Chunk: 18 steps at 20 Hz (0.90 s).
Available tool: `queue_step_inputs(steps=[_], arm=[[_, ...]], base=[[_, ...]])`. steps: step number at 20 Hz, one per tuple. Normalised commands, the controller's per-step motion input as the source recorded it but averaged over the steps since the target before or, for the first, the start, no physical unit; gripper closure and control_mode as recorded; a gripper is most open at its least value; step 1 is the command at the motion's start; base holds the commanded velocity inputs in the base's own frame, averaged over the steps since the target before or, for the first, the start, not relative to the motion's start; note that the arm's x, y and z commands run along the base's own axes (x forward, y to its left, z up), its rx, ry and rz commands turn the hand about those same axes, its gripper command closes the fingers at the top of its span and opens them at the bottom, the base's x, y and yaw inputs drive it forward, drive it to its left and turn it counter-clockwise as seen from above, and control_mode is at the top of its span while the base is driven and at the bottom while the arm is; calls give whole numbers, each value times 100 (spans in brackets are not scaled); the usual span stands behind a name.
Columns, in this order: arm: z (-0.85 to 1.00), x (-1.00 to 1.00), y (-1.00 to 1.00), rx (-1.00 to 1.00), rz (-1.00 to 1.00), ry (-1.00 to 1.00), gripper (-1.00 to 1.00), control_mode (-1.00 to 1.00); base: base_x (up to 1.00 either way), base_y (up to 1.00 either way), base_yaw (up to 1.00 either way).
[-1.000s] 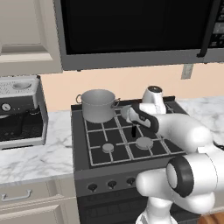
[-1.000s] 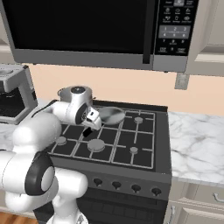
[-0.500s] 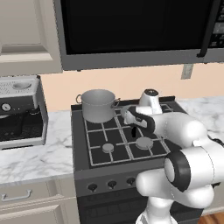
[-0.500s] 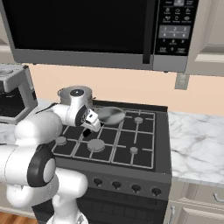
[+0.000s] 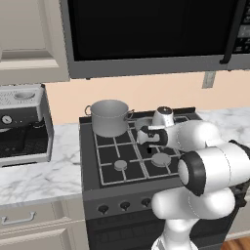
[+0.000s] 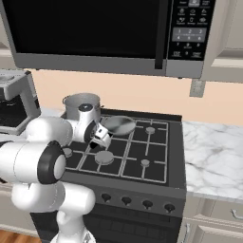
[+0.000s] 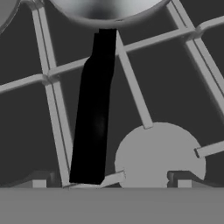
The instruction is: Move the pot and pan from the stove into the sink.
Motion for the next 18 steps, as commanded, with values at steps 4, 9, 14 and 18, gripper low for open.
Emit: queue_step_inputs(steps=[4,9,14,18], arm=[[-20,23,1,0,0,-1,-100,-100],[-16,19,2,0,-2,-1,-100,-100],[-21,17,2,0,-2,-4,-100,-100],[-12,13,1,0,-1,-2,100,-100]], base=[[0,0,0],[0,0,0],[0,0,0],[0,0,0]])
